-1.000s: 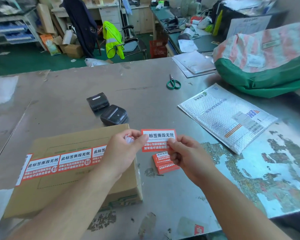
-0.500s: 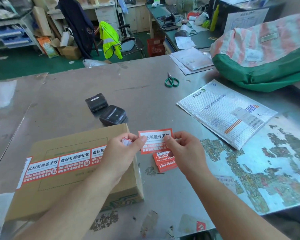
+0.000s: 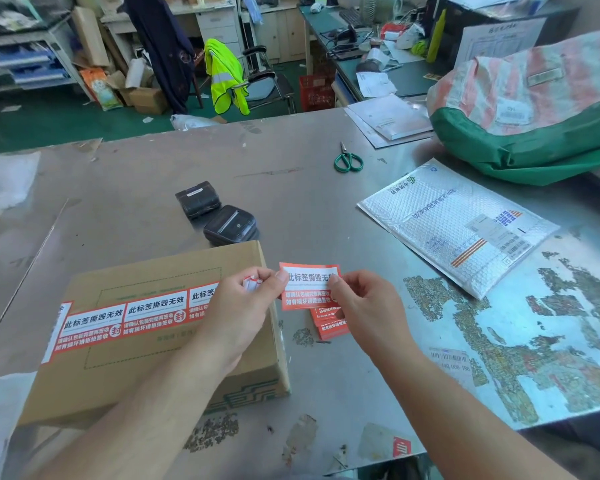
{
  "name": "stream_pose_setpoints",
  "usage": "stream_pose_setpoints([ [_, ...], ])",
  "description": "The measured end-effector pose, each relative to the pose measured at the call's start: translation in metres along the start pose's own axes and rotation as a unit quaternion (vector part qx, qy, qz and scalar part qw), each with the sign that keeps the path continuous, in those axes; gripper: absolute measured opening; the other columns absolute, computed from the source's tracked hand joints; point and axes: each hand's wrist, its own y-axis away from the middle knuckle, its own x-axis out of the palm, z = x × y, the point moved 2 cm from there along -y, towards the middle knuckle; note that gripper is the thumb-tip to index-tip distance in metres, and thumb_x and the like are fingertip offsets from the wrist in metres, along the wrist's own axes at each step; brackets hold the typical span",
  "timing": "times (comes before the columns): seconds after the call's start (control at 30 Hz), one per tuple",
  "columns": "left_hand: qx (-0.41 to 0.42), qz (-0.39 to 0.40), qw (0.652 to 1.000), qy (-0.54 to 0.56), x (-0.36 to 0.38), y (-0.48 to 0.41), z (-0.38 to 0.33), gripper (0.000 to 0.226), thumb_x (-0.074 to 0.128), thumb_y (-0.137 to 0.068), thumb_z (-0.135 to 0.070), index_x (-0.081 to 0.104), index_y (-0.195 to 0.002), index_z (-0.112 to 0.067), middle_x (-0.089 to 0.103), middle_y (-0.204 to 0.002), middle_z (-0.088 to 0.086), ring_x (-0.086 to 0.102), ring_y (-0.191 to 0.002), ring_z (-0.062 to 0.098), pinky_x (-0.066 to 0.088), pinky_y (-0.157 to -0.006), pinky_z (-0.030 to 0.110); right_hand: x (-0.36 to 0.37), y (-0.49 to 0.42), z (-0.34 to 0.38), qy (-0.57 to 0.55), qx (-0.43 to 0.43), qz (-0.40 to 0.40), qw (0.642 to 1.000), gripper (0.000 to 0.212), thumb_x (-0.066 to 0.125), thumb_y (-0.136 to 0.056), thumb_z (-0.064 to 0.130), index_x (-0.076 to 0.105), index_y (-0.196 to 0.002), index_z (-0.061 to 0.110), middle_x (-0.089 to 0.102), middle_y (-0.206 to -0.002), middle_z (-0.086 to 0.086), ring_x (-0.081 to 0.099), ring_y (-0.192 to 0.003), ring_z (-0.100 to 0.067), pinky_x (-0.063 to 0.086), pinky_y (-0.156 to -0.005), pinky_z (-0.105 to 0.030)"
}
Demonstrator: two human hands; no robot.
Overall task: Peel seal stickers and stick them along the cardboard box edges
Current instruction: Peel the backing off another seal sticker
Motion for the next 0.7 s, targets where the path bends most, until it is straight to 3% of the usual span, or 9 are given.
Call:
stream_pose_setpoints([
  [0.07,0.000,-0.005,1.000,0.024,0.001,0.002,0.000,0.037,0.068,-0.073,-0.052,0.068,-0.076,-0.015,0.042,-0.055,0.001,0.022,-0.044,0.013,0.015,-0.051,0.029,0.001,0.004,0.003,0.005,-0.011,0.006,1.000,0.013,0.069,-0.090,0.035,0.061,-0.097,0.028,0.071,-0.085,0.006,0.068,-0.076,-0.010,0.042,-0.052,-0.011],
  [0.13,-0.008,-0.007,0.999,0.042,0.003,0.003,-0.001,0.034,0.069,-0.077,-0.048,0.067,-0.078,-0.014,0.038,-0.052,-0.001,0.020,-0.045,0.014,0.014,-0.051,0.030,0.003,0.009,0.005,0.023,-0.042,0.005,0.999,0.028,0.074,-0.087,0.035,0.056,-0.109,0.033,0.063,-0.099,0.010,0.061,-0.089,-0.007,0.041,-0.059,-0.006],
  [0.27,-0.015,-0.001,0.997,0.074,0.007,0.008,-0.004,0.024,0.064,-0.093,-0.032,0.063,-0.084,-0.009,0.039,-0.043,-0.007,0.022,-0.041,0.011,0.018,-0.048,0.027,0.006,0.015,0.008,0.071,-0.140,-0.011,0.987,0.010,0.069,-0.091,0.038,0.063,-0.097,0.042,0.058,-0.106,0.013,0.056,-0.103,-0.011,0.037,-0.076,-0.019],
  [0.33,-0.019,-0.001,0.994,0.109,0.010,0.011,-0.008,0.021,0.062,-0.095,-0.025,0.061,-0.085,-0.007,0.048,-0.046,-0.005,0.029,-0.035,0.007,0.023,-0.042,0.022,0.007,0.015,0.007,0.054,-0.158,0.007,0.986,0.006,0.064,-0.094,0.041,0.069,-0.091,0.041,0.060,-0.107,0.013,0.057,-0.107,-0.010,0.040,-0.081,-0.021],
  [0.47,-0.043,0.000,0.985,0.169,0.012,0.014,-0.011,0.019,0.062,-0.094,-0.023,0.059,-0.077,-0.015,0.055,-0.053,-0.002,0.030,-0.033,0.006,0.020,-0.038,0.020,0.005,0.023,0.011,-0.012,-0.177,0.071,0.981,0.027,0.053,-0.095,0.051,0.077,-0.097,0.039,0.061,-0.111,0.017,0.058,-0.109,0.003,0.044,-0.083,-0.012],
  [0.6,-0.066,0.014,0.974,0.214,0.011,0.015,-0.010,0.017,0.061,-0.094,-0.023,0.061,-0.078,-0.017,0.057,-0.055,-0.002,0.030,-0.033,0.005,0.019,-0.039,0.019,0.006,0.027,0.011,-0.055,-0.202,0.099,0.973,0.028,0.052,-0.096,0.040,0.076,-0.109,0.032,0.067,-0.118,0.013,0.061,-0.114,-0.001,0.048,-0.092,-0.017],
  [0.7,-0.070,0.032,0.970,0.232,0.011,0.016,-0.007,0.013,0.062,-0.092,-0.026,0.063,-0.086,-0.014,0.058,-0.060,0.000,0.029,-0.036,0.006,0.019,-0.039,0.019,0.005,0.028,0.012,-0.061,-0.210,0.104,0.970,0.030,0.052,-0.096,0.035,0.076,-0.113,0.025,0.068,-0.118,0.015,0.061,-0.113,0.002,0.046,-0.090,-0.011],
])
